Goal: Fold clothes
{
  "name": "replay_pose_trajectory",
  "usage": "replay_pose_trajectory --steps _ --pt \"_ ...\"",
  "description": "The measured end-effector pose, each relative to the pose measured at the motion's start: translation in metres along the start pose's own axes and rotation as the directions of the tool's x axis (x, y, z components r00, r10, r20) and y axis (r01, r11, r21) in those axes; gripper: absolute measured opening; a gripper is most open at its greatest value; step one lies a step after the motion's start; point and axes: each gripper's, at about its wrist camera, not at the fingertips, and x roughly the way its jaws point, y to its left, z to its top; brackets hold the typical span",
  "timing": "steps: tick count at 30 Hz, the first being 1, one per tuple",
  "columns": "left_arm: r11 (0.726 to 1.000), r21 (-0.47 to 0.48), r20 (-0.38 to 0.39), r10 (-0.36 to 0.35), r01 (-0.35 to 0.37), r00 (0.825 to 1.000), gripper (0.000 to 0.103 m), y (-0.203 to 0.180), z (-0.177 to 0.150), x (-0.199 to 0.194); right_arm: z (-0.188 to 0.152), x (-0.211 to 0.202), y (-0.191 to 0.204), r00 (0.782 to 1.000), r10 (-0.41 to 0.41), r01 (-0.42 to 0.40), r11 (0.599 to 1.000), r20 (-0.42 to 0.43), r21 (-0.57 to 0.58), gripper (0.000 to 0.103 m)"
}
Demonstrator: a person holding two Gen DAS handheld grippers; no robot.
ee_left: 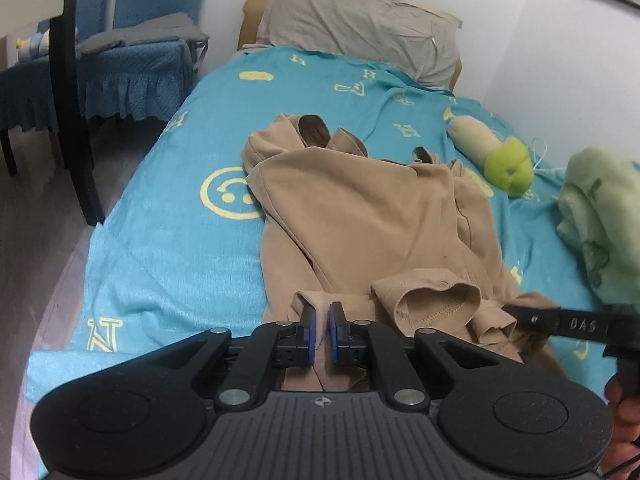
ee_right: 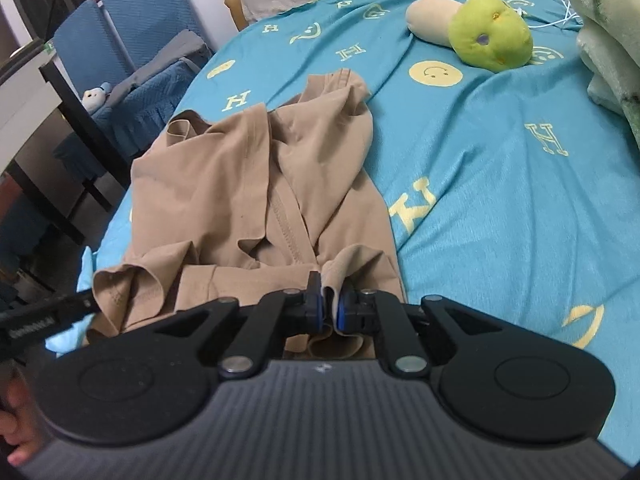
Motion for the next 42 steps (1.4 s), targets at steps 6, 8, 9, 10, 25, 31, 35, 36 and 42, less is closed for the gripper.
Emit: replay_pose_trajectory --steps 6,8,9,10,25,31,35,36,42 --pt "0.999 0.033 0.102 0.02 -0.023 0.995 0.04 -0.012 0.005 -0.031 0.006 -0.019 0.006 0.999 -0.005 0.005 1.0 0.044 -0.005 0.012" --pt "0.997 0.064 0.148 0.029 -0.039 0.989 0.055 -0.021 0.005 -0.048 0.006 -0.033 0.009 0.997 -0.003 0.003 1.0 0.076 -0.01 0.013" --pt "0.996 0.08 0.17 0.033 -0.047 0.985 0.059 -0.026 0.006 -0.057 0.005 -0.041 0.01 0.996 -0.004 0.005 1.0 0.093 -0.012 0.014" --pt "0.994 0.094 0.192 0.029 -0.048 0.981 0.065 -0.03 0.005 -0.066 0.004 -0.05 0.012 0.994 -0.007 0.008 1.0 0.113 -0.014 0.018" --pt "0.986 0.125 0.362 0.055 -0.107 0.93 0.103 -0.062 -0.039 -0.177 -0.039 -0.161 0.033 0.954 -0.01 0.041 0.995 0.301 -0.096 0.085" --pt "0.986 0.123 0.345 0.065 -0.113 0.936 0.103 -0.06 -0.049 -0.181 -0.049 -0.168 0.037 0.942 -0.038 0.078 0.991 0.334 -0.107 0.085" --pt "0.987 0.113 0.269 0.08 -0.114 0.96 0.103 -0.057 -0.049 -0.168 -0.051 -0.167 0.036 0.938 -0.041 0.083 0.991 0.345 -0.109 0.085" --pt "0.988 0.105 0.239 0.087 -0.115 0.967 0.103 -0.056 -0.049 -0.163 -0.051 -0.165 0.036 0.937 -0.045 0.088 0.99 0.346 -0.11 0.085" --pt "0.995 -0.091 -0.014 0.044 -0.045 0.999 0.102 -0.027 -0.051 -0.138 -0.052 -0.154 0.038 0.94 -0.069 0.115 0.986 0.335 -0.118 0.085"
